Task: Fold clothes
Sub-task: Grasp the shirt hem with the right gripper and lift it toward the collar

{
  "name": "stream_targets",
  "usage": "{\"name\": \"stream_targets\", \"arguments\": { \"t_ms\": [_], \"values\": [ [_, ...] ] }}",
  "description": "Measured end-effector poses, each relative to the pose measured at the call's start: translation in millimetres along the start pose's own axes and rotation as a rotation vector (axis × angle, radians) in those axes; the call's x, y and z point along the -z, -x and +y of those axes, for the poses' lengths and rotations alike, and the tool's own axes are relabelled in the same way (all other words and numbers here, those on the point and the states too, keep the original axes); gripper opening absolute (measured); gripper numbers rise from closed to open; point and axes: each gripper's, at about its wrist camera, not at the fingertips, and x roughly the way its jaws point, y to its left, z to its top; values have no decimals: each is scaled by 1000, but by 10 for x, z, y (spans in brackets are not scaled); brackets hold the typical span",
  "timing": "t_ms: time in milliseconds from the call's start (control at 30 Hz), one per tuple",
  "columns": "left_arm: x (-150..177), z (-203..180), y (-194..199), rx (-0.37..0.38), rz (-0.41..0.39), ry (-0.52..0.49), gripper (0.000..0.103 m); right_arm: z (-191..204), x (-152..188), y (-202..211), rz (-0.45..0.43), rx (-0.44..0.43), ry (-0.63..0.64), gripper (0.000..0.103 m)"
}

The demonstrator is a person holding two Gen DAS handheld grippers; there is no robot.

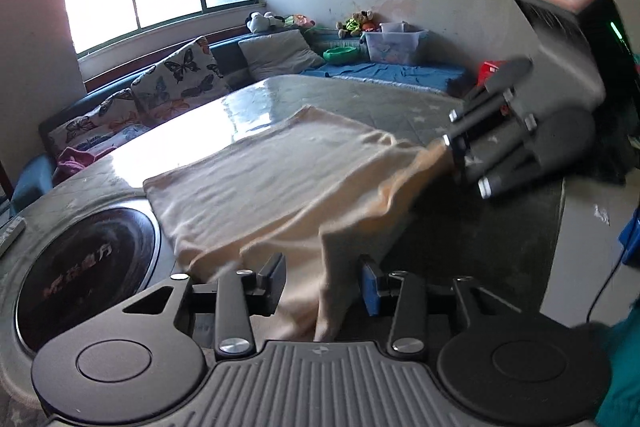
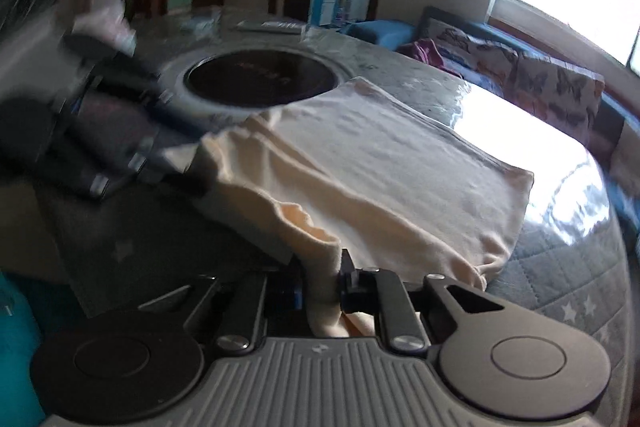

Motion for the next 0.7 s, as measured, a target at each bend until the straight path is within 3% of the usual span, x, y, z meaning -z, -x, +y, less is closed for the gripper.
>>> {"name": "stream_targets", "arguments": {
  "t_ms": [300,333,400,467,700],
  "values": [
    [215,-68,-32,-94,29,-96,43,-169,-171,21,-32,-12,-93,13],
    [228,-61,-45,-99,34,-98,40,-168,-168,18,-32,-10,-93,13],
    [242,-37,-53,-108,32,-94,19,-139,-155,4,-29,1,-83,12],
    [244,-34,-17,-109,17,-94,12,-104,-126,-3,-30,8,-76,11],
    [172,-42,261,-80,-48,-88,9,-38,-73,205,-62,6,-81,9]
  ]
}}
